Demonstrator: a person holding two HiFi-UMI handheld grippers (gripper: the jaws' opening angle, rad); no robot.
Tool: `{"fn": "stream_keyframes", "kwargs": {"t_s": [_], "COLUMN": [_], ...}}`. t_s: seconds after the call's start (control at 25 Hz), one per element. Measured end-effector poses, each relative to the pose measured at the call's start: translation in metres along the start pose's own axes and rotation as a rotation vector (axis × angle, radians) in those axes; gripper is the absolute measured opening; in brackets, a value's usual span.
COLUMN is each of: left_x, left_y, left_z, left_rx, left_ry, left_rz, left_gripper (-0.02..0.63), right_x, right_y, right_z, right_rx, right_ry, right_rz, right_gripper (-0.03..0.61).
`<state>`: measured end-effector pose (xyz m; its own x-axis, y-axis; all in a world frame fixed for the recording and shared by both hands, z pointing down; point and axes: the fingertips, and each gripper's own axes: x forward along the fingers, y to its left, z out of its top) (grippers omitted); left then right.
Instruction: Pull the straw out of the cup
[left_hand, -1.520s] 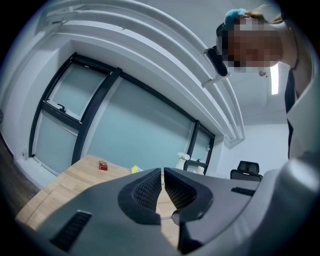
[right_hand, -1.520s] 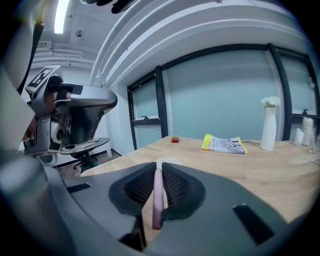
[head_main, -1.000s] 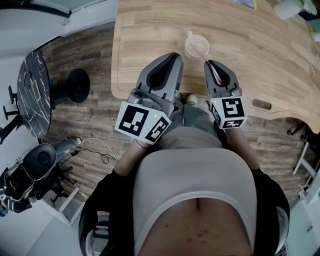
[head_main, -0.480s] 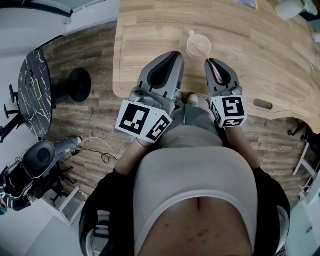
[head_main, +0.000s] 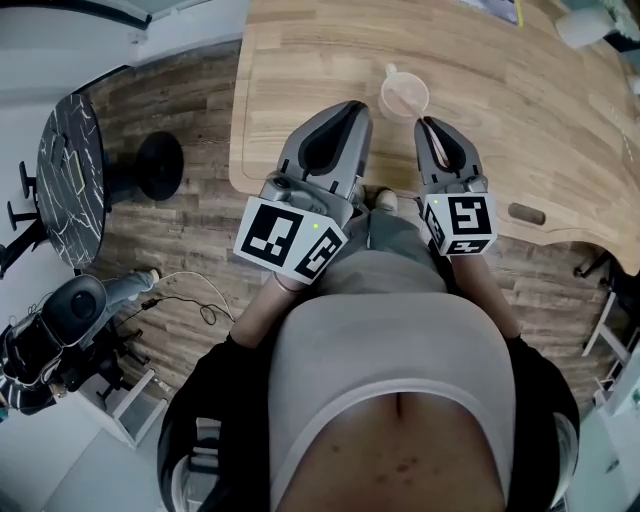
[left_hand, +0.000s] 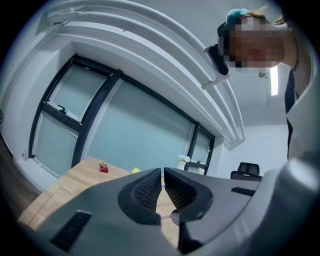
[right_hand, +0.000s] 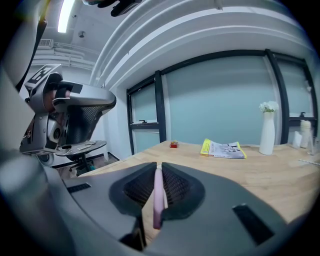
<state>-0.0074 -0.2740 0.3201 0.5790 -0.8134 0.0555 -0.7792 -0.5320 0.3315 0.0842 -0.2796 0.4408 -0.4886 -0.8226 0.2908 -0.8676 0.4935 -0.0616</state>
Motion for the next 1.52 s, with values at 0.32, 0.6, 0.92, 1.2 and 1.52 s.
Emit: {"fn": "stream_keyframes", "kwargs": {"t_s": [0.32,0.6,0.92,1.2,1.52], "left_x": [0.001,-0.001,-0.004,-0.004,-0.004], "left_y": [0.001,0.002,0.0,0.0,-0.003], "left_z": [0.001,0.005,0.01,0.014,0.018], "left_rx": [0.002,0.007,0.008,0.004,0.006], "left_ry": [-0.005,-0.012,-0.025,-0.031,-0.04], "left_rz": [-0.002,-0.005,-0.011,-0.014,-0.025], "left_gripper": [0.014,0.014,0.014,0.014,0.014], "right_x": [0.002,0.003,0.001,0.003,0.003], "right_y": [0.001,0.002,0.004,0.003,0.003], "right_z": [0.003,0.009,0.015,0.022,0.028], "right_rx": [-0.007,-0.012,-0.015,-0.013,-0.02], "right_ry": [-0.009,-0.02,-0.033,-0.047,-0.057], "right_rz": [0.0,-0.003,-0.004,-0.008,-0.01], "right_gripper": [0.051,0.051,0.051,0.051,0.051]}}
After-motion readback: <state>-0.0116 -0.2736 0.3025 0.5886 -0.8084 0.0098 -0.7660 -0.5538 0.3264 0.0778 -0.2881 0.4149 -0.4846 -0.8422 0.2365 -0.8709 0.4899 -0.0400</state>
